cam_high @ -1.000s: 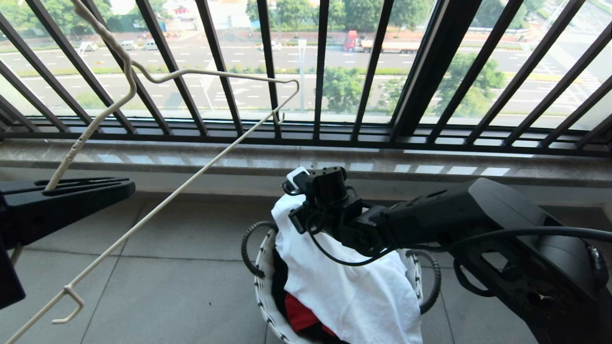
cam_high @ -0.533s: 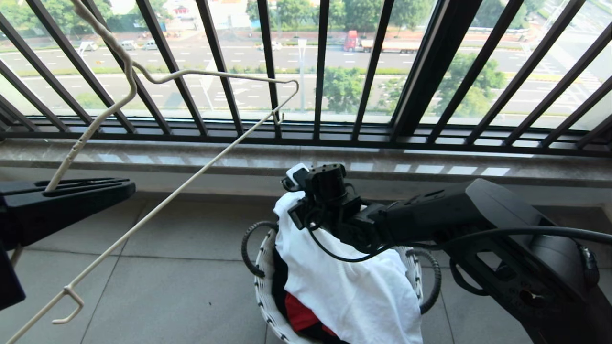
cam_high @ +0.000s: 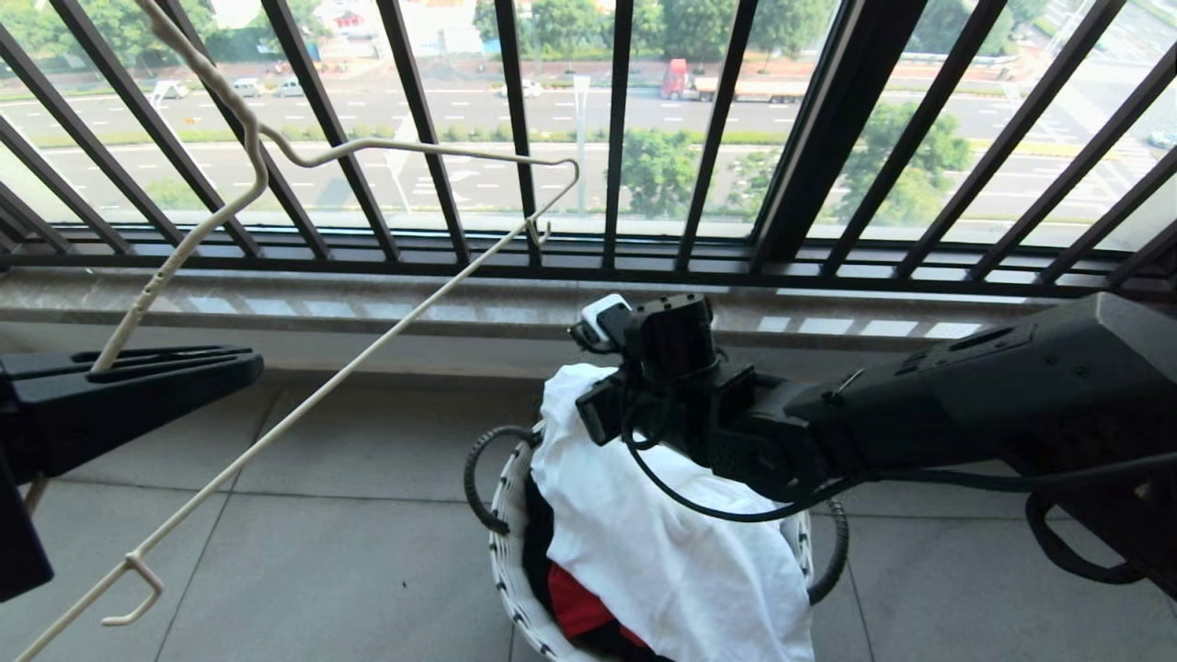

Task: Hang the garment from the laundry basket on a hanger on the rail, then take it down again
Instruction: Pick up clothes from the basket

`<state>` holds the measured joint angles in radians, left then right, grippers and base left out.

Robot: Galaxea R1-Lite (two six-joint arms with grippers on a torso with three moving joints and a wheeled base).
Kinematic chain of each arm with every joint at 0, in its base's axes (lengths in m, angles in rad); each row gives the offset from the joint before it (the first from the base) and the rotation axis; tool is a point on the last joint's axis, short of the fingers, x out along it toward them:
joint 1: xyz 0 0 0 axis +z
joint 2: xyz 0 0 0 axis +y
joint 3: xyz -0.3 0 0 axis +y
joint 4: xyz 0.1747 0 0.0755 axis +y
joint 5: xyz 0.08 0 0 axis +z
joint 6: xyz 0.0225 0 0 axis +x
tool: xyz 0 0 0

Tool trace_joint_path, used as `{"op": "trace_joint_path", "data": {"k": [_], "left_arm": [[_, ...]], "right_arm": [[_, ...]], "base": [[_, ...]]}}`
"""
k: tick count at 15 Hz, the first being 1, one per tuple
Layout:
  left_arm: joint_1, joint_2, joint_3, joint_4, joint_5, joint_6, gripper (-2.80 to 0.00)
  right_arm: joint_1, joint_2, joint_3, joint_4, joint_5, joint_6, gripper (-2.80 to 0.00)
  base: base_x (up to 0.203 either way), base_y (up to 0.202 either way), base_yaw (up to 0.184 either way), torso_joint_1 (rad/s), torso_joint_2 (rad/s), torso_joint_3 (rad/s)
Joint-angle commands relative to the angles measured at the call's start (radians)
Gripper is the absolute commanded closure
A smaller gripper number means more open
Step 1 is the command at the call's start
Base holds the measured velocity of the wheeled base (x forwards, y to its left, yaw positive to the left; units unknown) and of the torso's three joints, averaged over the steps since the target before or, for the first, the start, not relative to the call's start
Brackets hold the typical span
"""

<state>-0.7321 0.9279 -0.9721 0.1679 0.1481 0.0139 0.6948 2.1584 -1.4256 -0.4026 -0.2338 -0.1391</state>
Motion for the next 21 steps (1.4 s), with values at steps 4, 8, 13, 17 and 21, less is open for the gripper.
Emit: {"op": "trace_joint_path", "data": {"k": [4,8,13,17,21], "left_arm": [[-0.001,-0.007,0.0,0.001,0.001,0.001,0.0],[-0.001,-0.02,-0.005,0.001,0.001,0.003,0.0],[-0.003,-0.035,-0.008,0.001,-0.001,0.006,0.0],[-0.003,-0.047,-0.016,0.003,-0.002,0.006,0.0],[-0.003,-0.046,-0.015,0.004,-0.002,0.006,0.0]], "right_arm": [[0.084,-0.203,0.066,-0.005,-0.001,0.043,0.0],[0.135,-0.279,0.082,0.0,-0.011,0.044,0.0],[0.189,-0.374,0.103,0.209,-0.089,0.047,0.0],[0.173,-0.385,0.216,0.245,-0.143,0.086,0.0],[0.125,-0.436,0.373,0.246,-0.145,0.088,0.0]], "base": [[0.0,0.0,0.0,0.0,0.0,0.0],[0.0,0.0,0.0,0.0,0.0,0.0],[0.0,0.0,0.0,0.0,0.0,0.0],[0.0,0.0,0.0,0.0,0.0,0.0],[0.0,0.0,0.0,0.0,0.0,0.0]]}}
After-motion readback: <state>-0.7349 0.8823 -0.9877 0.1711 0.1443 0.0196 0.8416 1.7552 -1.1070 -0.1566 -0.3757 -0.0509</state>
